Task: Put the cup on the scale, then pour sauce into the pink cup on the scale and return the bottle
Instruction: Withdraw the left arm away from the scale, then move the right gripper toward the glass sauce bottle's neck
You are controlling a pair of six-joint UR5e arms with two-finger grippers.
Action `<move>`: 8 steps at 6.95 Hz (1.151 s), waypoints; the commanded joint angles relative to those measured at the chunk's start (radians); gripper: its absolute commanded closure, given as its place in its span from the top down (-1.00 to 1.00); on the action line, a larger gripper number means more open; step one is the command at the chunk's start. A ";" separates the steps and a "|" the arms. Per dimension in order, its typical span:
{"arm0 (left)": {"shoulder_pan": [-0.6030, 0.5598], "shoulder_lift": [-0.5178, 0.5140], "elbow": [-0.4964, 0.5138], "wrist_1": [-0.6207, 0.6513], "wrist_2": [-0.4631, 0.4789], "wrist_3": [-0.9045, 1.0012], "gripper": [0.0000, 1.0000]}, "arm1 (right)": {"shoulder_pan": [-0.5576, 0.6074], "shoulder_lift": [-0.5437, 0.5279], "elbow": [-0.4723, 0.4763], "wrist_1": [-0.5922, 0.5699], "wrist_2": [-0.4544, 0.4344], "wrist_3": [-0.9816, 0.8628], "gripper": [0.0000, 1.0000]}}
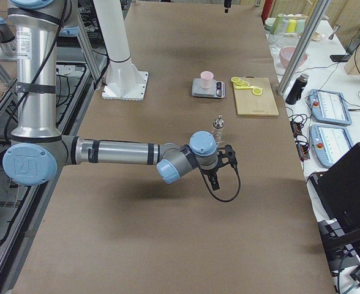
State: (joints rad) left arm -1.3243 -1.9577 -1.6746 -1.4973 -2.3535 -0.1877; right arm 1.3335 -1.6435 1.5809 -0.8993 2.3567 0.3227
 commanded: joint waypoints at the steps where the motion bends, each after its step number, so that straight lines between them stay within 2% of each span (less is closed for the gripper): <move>1: -0.062 0.091 -0.028 -0.033 -0.003 0.097 0.95 | -0.042 -0.006 0.008 0.046 -0.011 0.045 1.00; 3: -0.067 0.166 -0.036 -0.055 -0.001 0.105 0.96 | -0.071 -0.009 0.024 0.049 -0.036 0.056 1.00; 4: -0.076 0.166 -0.037 -0.046 -0.006 0.084 0.96 | -0.098 -0.009 0.036 0.051 -0.048 0.081 1.00; 8: -0.082 0.175 -0.070 -0.057 0.007 0.085 0.96 | -0.267 -0.042 0.042 0.291 -0.166 0.261 1.00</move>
State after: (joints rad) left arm -1.4057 -1.7823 -1.7372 -1.5514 -2.3481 -0.1103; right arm 1.1196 -1.6721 1.6224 -0.6724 2.2269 0.5399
